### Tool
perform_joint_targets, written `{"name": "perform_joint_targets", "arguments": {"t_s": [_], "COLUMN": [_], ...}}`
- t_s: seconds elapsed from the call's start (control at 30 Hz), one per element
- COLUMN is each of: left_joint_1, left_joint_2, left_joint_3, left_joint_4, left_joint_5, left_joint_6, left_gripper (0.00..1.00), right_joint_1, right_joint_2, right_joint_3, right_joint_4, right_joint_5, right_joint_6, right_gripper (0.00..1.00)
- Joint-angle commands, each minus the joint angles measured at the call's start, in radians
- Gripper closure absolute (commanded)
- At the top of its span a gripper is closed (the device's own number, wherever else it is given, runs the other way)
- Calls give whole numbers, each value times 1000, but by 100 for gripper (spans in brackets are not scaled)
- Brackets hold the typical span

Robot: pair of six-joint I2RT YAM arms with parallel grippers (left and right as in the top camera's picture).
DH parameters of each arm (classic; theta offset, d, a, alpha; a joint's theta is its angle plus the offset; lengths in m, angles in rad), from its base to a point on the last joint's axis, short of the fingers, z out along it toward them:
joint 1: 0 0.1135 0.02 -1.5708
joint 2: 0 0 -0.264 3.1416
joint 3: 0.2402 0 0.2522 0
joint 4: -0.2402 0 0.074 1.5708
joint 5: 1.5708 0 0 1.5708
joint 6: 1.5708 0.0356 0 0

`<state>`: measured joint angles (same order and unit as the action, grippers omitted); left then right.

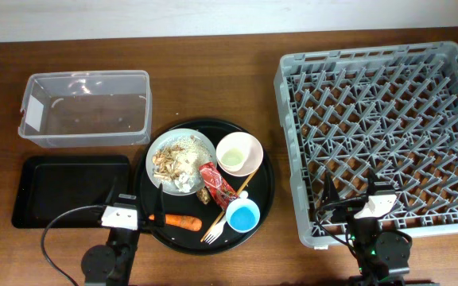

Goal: Sort waste into correct bins and load items into the dishwasher rack
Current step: 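Move the left gripper from rest toward the plate on the round tray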

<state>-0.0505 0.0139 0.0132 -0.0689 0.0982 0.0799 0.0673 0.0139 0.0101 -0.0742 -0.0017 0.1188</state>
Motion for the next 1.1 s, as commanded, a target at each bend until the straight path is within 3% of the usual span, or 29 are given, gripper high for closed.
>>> {"name": "perform_joint_targets", "arguments": {"t_s": [0.0,0.93,1.07], "left_joint_1": [-6,-6,-6], "left_joint_2": [-8,-8,-8], "left_joint_3": [-5,-5,10], "left_joint_4": [0,3,-13], "left_joint_5": [11,11,22], "left_joint_6": [16,15,-5], "left_gripper": [1,1,1], "right_joint_1": [5,5,5], "right_joint_2": [-8,-8,-8], "right_joint_3": [-5,-4,38], "right_joint_4": [-5,3,-64], "right_joint_5": [-10,-77,-85], "right_joint_6": [-7,-6,-6], "right_gripper": [1,1,1]}}
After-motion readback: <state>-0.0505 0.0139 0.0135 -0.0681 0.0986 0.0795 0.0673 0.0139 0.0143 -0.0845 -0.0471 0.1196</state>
